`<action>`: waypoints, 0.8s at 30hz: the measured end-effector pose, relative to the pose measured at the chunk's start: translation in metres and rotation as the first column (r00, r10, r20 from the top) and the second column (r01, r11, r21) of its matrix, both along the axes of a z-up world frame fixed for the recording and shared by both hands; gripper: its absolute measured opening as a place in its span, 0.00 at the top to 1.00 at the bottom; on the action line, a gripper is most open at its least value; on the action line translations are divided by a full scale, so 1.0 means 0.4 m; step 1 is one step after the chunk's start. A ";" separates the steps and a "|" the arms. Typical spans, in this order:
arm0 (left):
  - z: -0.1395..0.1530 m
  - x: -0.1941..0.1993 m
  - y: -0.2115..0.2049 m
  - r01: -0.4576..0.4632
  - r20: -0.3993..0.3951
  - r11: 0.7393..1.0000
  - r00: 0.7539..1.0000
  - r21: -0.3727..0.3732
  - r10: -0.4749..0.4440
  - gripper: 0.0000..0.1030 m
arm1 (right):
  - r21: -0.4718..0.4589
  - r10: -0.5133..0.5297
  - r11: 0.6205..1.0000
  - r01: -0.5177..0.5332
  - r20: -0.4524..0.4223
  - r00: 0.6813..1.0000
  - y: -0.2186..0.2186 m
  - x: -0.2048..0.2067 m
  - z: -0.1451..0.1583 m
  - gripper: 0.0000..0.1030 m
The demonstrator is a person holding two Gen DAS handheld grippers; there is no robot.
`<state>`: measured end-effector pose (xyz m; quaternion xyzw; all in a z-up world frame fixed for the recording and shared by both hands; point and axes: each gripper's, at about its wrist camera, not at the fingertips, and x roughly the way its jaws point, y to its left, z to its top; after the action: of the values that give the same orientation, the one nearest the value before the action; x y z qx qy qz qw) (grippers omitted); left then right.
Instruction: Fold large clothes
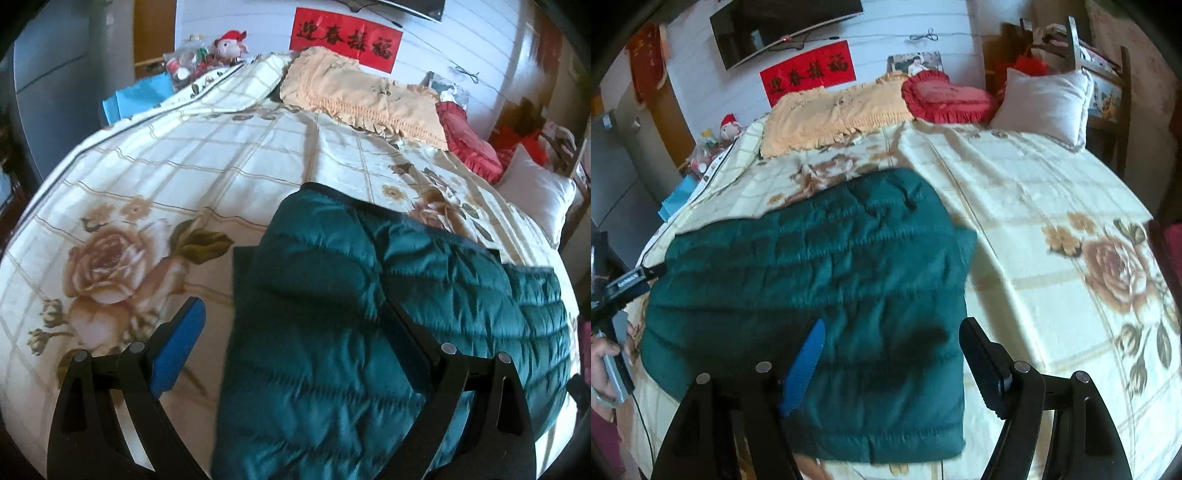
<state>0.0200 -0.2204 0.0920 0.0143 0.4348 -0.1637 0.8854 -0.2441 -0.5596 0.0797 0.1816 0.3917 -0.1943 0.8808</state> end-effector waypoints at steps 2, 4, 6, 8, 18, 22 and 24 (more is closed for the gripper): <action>0.003 -0.025 0.016 0.009 0.001 1.000 1.000 -0.014 -0.009 0.07 | 0.014 -0.014 1.000 0.014 -0.011 1.000 -0.002 -0.010 -0.022 0.29; 0.002 -0.050 0.031 0.014 -0.005 1.000 1.000 -0.028 -0.014 0.07 | 0.039 -0.019 0.999 0.020 -0.025 1.000 -0.005 -0.011 -0.048 0.29; -0.001 -0.071 0.037 0.023 -0.010 0.999 1.000 -0.030 -0.023 0.07 | 0.060 -0.030 0.998 0.032 -0.035 0.999 -0.012 -0.008 -0.076 0.29; -0.005 -0.092 0.041 0.029 -0.013 0.999 0.999 -0.026 -0.029 0.07 | 0.085 -0.034 0.996 0.038 -0.046 0.998 -0.021 0.005 -0.097 0.29; -0.052 -0.136 0.088 0.041 -0.069 0.997 0.997 -0.060 -0.045 0.07 | 0.089 -0.041 0.995 0.040 0.013 0.999 -0.017 -0.042 -0.053 0.25; -0.071 -0.130 0.103 0.029 -0.109 0.994 0.993 -0.107 -0.041 0.07 | 0.125 -0.023 0.992 0.018 0.043 0.999 -0.023 -0.057 -0.047 0.12; -0.074 -0.128 0.103 0.034 -0.115 0.992 0.992 -0.120 -0.048 0.07 | 0.123 -0.010 0.992 0.007 0.027 1.000 -0.026 -0.053 -0.052 0.12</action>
<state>-0.0313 -0.1791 0.0625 -0.0388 0.4752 -0.2079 0.8541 -0.2652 -0.5700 0.0589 0.2400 0.3899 -0.1711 0.8724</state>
